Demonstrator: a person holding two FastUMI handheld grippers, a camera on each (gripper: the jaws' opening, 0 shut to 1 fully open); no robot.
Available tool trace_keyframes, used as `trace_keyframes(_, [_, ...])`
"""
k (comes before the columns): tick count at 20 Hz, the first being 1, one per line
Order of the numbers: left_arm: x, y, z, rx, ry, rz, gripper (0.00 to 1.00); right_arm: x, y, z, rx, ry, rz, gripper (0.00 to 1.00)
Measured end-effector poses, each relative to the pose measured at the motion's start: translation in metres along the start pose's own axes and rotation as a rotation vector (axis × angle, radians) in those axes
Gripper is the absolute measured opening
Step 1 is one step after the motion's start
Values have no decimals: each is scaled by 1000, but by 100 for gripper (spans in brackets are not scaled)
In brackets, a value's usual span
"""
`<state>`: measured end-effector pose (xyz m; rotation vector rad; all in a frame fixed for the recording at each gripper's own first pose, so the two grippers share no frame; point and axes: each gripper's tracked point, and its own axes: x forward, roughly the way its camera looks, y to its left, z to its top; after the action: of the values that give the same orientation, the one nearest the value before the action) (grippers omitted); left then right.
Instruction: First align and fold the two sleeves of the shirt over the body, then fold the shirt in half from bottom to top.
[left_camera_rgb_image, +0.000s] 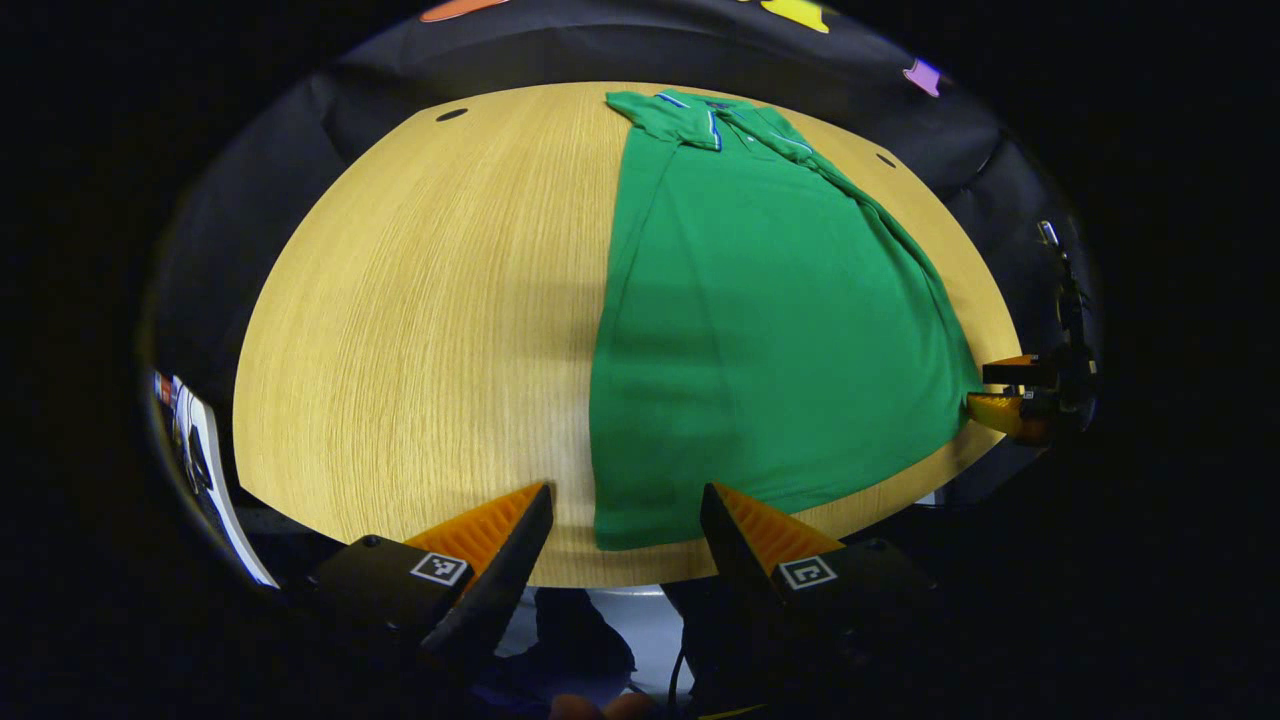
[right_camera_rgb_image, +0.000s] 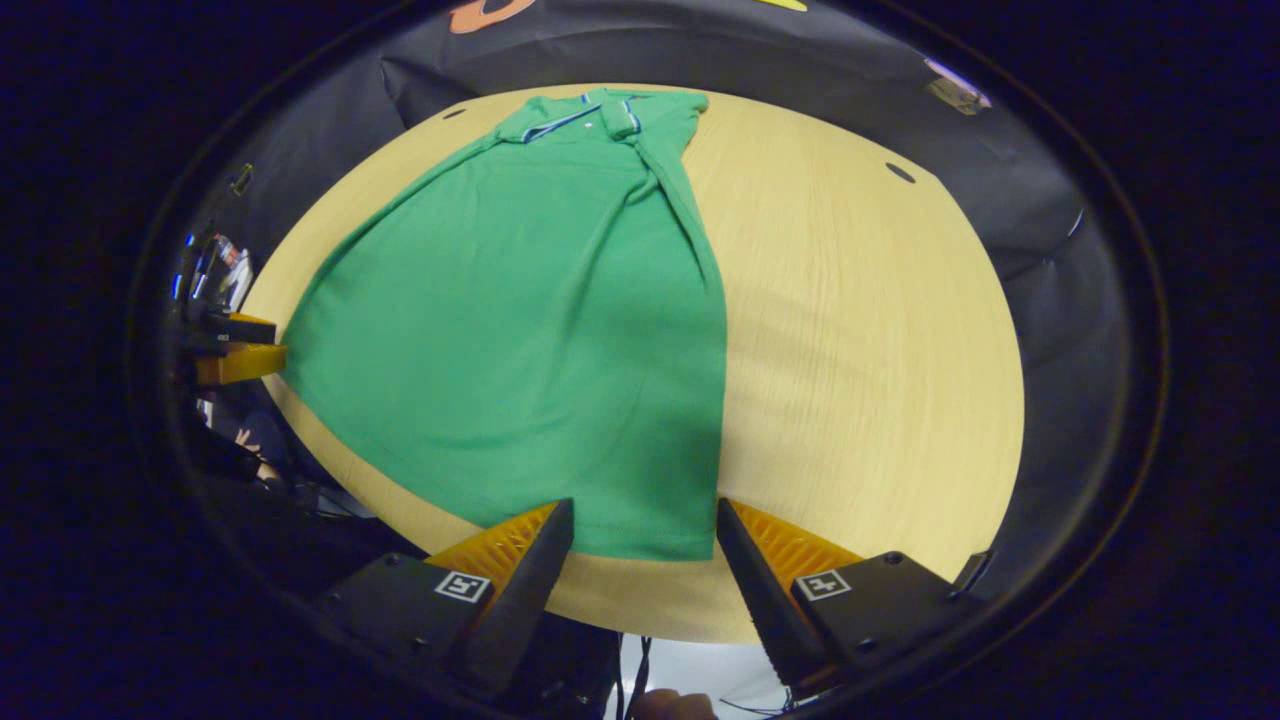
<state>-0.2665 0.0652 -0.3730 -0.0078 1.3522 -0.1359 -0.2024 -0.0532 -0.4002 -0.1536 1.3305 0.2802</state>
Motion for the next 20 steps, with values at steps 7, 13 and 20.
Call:
trace_keyframes(7, [12, -4, 2, -6, 25, 34, 95, 3, 5, 3, -5, 16, 9, 68])
trace_keyframes(13, [11, -37, 12, 2, 21, -70, 4, -1, 8, 7, 31, 47, 21, 5])
trace_keyframes(20, [-21, -32, 46, -46, -67, -144, 4, -30, -1, 35, 159, -5, 85, 5])
